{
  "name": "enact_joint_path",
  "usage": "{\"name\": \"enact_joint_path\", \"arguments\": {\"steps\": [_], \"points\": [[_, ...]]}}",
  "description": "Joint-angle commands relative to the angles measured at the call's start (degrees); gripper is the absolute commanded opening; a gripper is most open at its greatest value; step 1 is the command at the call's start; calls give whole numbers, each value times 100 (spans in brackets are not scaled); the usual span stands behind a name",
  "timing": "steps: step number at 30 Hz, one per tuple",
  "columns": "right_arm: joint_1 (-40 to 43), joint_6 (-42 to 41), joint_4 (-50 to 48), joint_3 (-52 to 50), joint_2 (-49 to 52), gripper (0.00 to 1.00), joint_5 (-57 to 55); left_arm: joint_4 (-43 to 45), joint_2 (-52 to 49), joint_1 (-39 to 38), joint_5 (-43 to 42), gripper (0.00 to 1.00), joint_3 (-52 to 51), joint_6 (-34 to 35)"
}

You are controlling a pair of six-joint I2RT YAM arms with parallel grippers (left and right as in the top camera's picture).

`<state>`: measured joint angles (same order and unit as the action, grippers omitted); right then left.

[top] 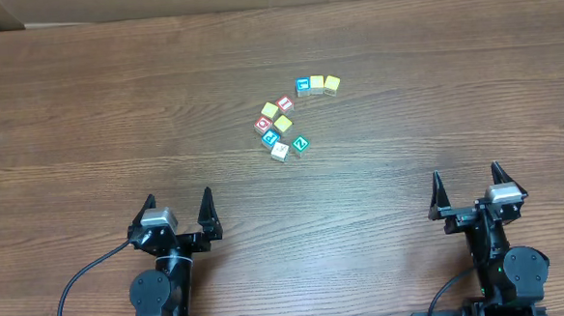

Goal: Flip 4 blocks

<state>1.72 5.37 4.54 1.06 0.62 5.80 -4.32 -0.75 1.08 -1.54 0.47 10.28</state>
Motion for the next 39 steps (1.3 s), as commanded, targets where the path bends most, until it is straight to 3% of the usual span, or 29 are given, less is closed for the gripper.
{"name": "enact_joint_path", "arguments": {"steps": [1,11,24,31,39], "points": [[-37,26,-28,-61,-46,100,28,4,28,-42,-109,100,-20,-87],[-37,26,-28,-61,-46,100,28,-94,28,-39,-584,100,74,-83],[-37,26,-28,-61,-46,100,31,-1993,-249,-37,-560,100,1777,-87],[-37,26,-28,-61,-46,100,28,-2879,-1550,-37,-741,100,3410,-136],[-37,26,-28,-61,-46,100,31,-4601,-4282,-37,-1021,100,6161,-409]]}}
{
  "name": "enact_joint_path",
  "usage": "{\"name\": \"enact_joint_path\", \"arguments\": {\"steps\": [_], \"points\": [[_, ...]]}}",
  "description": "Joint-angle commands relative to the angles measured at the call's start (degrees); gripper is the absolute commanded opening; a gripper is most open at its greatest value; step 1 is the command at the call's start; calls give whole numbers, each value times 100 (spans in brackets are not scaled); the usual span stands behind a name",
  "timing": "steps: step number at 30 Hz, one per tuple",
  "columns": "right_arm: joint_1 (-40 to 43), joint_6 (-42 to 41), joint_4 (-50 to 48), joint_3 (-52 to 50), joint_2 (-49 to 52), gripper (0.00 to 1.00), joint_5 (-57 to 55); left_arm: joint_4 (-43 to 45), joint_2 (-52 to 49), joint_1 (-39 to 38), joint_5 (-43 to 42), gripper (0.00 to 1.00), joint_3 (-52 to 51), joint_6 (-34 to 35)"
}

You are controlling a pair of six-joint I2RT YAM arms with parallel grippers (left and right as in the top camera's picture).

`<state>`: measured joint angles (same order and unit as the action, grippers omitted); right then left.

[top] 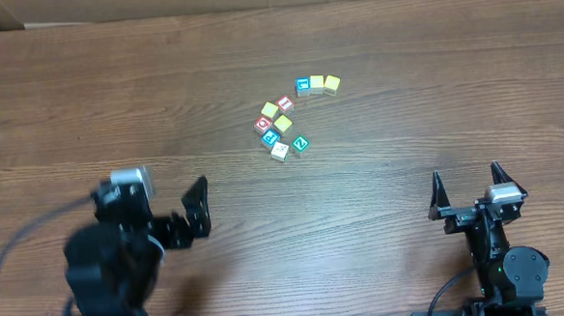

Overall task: Flip 4 blocks
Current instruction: 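Move the left gripper over the block cluster toward the cream picture block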

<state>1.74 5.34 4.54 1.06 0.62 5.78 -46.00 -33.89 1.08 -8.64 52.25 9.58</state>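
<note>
Several small letter blocks lie in a loose cluster at the table's middle in the overhead view. A blue block (303,85) and two yellow blocks (324,83) form a short row at the back. Below them sit a red block (285,105), a yellow block (283,123), a green block (302,143) and a cream block (280,150). My left gripper (190,216) is blurred, well short of the cluster to its lower left, and looks open and empty. My right gripper (467,189) stands open and empty near the front right.
A wooden table (433,92) spreads around the blocks. A cardboard edge shows at the back left corner. The left arm's cable (16,244) loops near the front left.
My left arm has lifted and swung, its wrist now further left and its gripper turned toward the right. The right arm and the blocks are where they were.
</note>
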Motion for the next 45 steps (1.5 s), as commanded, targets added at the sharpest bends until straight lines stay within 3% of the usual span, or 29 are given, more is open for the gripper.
{"name": "enact_joint_path", "arguments": {"steps": [1,7,15,16,17,18,26,35,41,45], "points": [[-39,28,-28,-61,-46,100,31,-654,-1255,-37,-358,100,1257,-378],[-39,28,-28,-61,-46,100,33,-1869,-2957,-37,-496,100,2693,-376],[-39,28,-28,-61,-46,100,33,-1967,-4177,-37,-1338,98,2903,-317],[-39,28,-28,-61,-46,100,33,-2022,-4293,-37,-1416,79,2903,-315],[-39,28,-28,-61,-46,100,31,-2068,-4402,-37,-1434,23,2903,-317],[-39,28,-28,-61,-46,100,31,-2122,-4494,-37,-1434,4,2903,-313],[-39,28,-28,-61,-46,100,31,-2474,-5058,-94,-730,4,2830,334],[-39,28,-28,-61,-46,100,33,-2194,-5425,-656,-717,4,2686,337],[-39,28,-28,-61,-46,100,31,-2028,-5578,-1080,-96,4,2686,992],[-39,28,-28,-61,-46,100,31,-1873,-5641,-1331,-37,17,2686,1001]]}}
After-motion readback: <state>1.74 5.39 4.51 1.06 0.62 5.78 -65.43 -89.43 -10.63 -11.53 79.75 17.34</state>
